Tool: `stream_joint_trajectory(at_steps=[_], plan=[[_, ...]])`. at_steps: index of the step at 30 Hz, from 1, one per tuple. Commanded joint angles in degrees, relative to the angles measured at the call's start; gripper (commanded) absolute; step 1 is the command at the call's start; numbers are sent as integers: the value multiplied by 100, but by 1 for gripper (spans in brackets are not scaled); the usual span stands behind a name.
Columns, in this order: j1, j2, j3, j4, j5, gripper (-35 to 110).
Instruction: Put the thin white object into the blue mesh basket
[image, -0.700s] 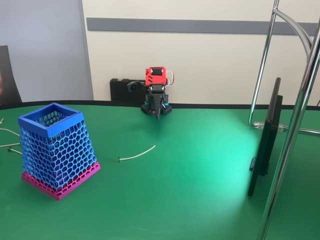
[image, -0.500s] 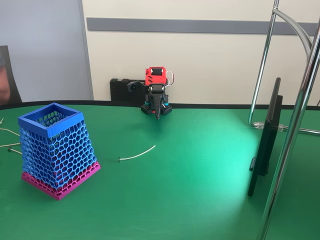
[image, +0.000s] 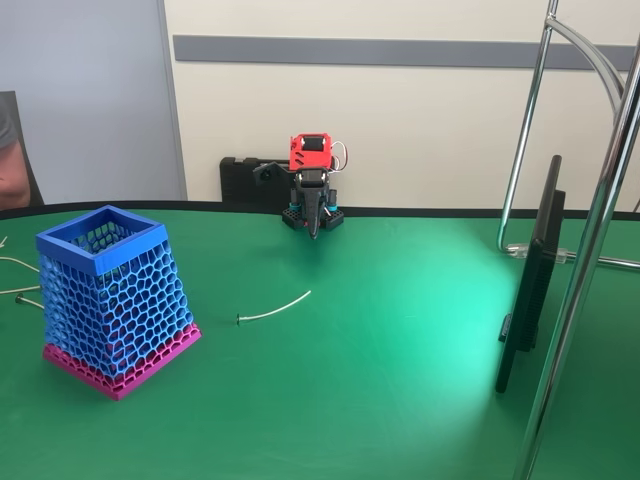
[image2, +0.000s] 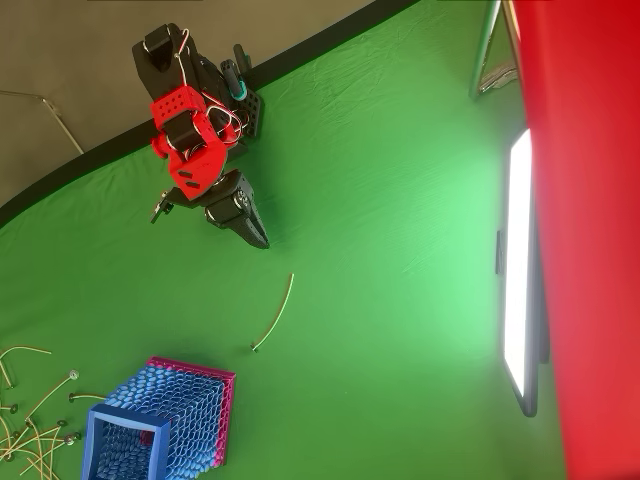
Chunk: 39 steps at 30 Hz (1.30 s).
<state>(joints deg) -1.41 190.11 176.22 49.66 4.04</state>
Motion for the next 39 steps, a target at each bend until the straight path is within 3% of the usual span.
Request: stream_joint_trajectory(at_steps=[1,39], plan=[[-44,35,44,18,-44,1],[-141,35,44,-9,-149,1]])
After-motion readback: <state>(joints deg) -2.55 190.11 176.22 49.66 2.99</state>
